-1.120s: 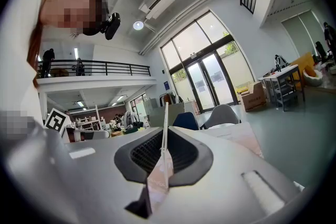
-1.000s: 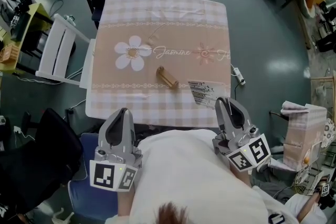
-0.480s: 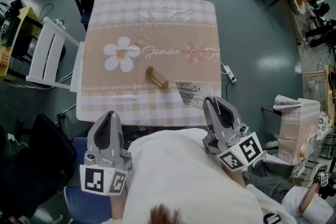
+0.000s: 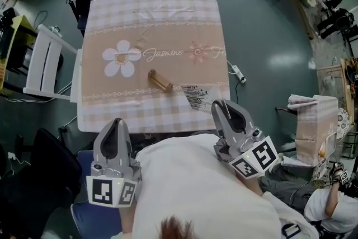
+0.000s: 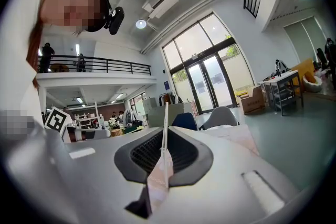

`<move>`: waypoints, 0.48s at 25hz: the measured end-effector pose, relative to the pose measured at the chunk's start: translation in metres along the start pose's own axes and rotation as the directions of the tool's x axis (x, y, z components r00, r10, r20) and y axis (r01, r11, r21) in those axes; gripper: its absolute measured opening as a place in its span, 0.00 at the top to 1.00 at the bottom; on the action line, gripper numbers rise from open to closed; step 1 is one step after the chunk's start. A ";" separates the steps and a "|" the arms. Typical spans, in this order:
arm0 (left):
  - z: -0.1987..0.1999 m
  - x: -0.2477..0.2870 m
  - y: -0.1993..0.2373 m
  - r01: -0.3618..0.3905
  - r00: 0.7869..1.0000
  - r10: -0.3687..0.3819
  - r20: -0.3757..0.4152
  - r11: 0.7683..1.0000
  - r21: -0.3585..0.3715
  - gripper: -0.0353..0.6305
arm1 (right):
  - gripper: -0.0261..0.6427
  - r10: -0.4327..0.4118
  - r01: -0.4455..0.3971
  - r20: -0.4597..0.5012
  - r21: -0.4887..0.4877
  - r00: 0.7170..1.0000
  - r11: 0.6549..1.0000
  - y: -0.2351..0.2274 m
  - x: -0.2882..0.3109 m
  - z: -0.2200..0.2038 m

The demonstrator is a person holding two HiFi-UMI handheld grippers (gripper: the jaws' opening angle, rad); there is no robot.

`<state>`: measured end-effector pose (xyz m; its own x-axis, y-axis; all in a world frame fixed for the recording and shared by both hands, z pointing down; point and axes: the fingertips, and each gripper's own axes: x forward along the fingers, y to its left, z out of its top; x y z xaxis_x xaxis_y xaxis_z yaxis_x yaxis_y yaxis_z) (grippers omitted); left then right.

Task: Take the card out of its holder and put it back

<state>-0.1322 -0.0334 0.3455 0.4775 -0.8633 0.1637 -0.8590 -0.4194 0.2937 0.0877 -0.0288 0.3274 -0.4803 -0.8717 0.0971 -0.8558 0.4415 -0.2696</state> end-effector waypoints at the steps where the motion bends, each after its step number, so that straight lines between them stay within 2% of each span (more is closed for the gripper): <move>1: -0.002 0.001 -0.004 0.010 1.000 -0.010 -0.009 1.000 0.018 0.95 | 0.94 0.000 0.000 -0.001 -0.001 1.000 1.000 0.000 -0.001 0.000; 4: -0.002 0.001 -0.012 0.035 0.999 -0.035 -0.001 0.999 0.039 0.95 | 0.94 0.001 -0.001 -0.001 -0.001 1.000 1.000 0.001 -0.003 0.000; 8: -0.002 -0.001 -0.016 0.057 0.998 -0.057 0.020 0.998 -0.016 0.95 | 0.94 0.003 -0.003 -0.003 0.004 1.000 1.000 0.002 -0.006 -0.002; 12: -0.001 -0.007 -0.016 0.045 0.999 -0.044 0.026 0.999 -0.025 0.95 | 0.94 0.007 -0.007 -0.008 0.013 1.000 1.000 0.001 -0.006 -0.004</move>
<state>-0.1211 -0.0207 0.3403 0.5101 -0.8508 0.1260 -0.8317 -0.4506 0.3244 0.0885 -0.0221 0.3304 -0.4876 -0.8670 0.1025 -0.8500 0.4446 -0.2825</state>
